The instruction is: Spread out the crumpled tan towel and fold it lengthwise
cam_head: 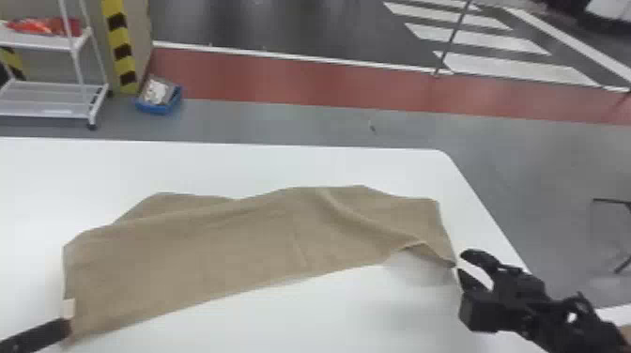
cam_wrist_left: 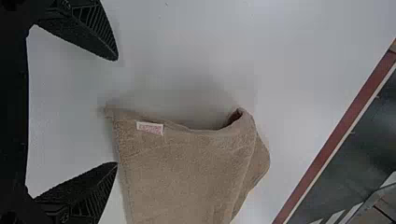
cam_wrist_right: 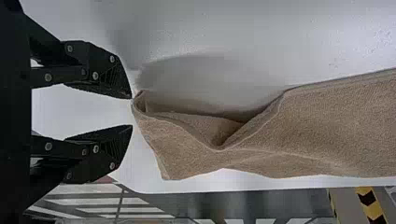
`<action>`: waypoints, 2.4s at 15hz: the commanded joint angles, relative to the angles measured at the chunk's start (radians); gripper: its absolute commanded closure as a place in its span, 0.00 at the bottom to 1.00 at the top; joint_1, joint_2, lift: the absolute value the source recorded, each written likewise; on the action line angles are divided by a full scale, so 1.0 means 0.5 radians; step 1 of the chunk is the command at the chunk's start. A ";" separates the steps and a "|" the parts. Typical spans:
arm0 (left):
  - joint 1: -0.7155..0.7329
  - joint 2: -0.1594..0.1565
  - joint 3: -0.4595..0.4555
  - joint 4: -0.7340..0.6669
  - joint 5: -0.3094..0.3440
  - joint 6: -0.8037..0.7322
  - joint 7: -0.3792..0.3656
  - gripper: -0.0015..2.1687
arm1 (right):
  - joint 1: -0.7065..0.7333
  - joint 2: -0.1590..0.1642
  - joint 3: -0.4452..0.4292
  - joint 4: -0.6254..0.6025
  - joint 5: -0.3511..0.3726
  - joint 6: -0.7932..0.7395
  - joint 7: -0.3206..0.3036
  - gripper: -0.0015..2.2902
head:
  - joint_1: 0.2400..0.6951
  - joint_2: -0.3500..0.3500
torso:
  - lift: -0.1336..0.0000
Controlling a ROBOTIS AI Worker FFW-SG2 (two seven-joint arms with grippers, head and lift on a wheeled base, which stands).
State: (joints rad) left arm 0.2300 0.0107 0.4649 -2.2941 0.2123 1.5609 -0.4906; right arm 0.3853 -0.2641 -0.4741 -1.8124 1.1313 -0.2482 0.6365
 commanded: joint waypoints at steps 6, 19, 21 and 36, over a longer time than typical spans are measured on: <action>0.016 0.000 0.021 -0.002 0.008 0.021 -0.004 0.04 | -0.046 0.025 0.068 0.029 0.005 0.090 -0.003 0.34 | 1.00 0.15 | 0.07; 0.046 0.003 0.018 -0.038 0.008 0.021 -0.074 0.04 | -0.056 0.028 -0.009 -0.008 -0.001 0.139 -0.003 0.50 | 1.00 0.13 | 0.07; 0.126 0.000 -0.037 -0.121 -0.013 0.021 -0.178 0.04 | -0.043 0.028 -0.027 -0.048 -0.008 0.139 -0.003 0.50 | 1.00 0.11 | 0.07; 0.666 0.107 -0.887 -0.133 -1.514 -2.209 -0.197 0.25 | -0.007 0.053 -0.012 -0.091 -0.041 0.151 0.003 0.50 | 1.00 0.03 | 0.07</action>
State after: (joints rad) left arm 0.5329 0.0445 0.0510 -2.4006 -0.4567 0.6150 -0.6016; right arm 0.3819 -0.2377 -0.4835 -1.8609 1.1112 -0.1724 0.6386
